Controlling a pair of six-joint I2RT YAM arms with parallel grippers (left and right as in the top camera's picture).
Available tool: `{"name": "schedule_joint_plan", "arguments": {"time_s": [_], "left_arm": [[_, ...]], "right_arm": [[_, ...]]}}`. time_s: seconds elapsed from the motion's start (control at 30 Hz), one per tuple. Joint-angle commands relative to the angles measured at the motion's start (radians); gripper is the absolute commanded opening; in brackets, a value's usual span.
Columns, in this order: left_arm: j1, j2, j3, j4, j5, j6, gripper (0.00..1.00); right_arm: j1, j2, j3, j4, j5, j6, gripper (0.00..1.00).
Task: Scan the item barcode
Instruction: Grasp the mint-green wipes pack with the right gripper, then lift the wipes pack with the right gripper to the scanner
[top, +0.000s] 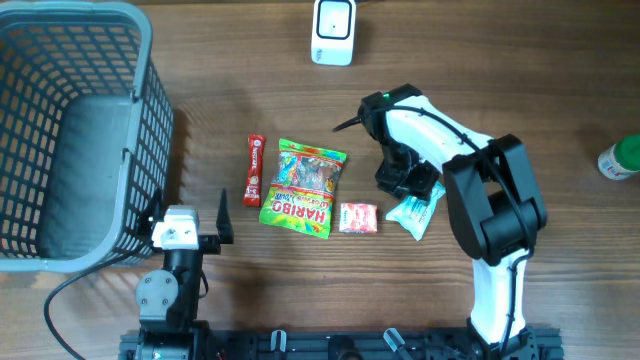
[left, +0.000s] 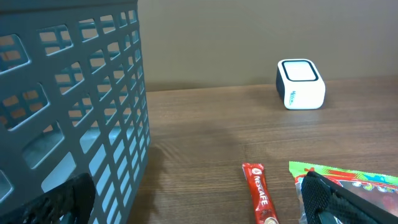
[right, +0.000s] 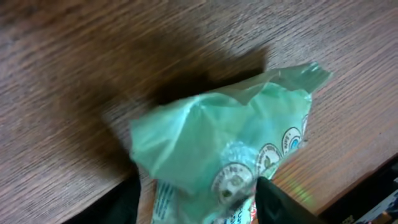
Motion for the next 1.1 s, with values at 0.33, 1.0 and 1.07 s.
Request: {"name": "schedule_joint_plan", "arguments": {"time_s": [0.33, 1.0, 1.07], "left_arm": [[-0.002, -0.007, -0.006, 0.002, 0.000, -0.006, 1.00], [-0.002, -0.007, -0.006, 0.002, 0.000, -0.006, 1.00], [-0.002, -0.007, -0.006, 0.002, 0.000, -0.006, 1.00]], "right_arm": [[-0.001, -0.026, 0.342, -0.103, -0.462, -0.355, 0.04], [0.003, -0.152, 0.354, 0.309, -1.610, -1.532, 0.05], [0.025, -0.152, 0.354, 0.320, -1.152, -1.249, 0.05]]}}
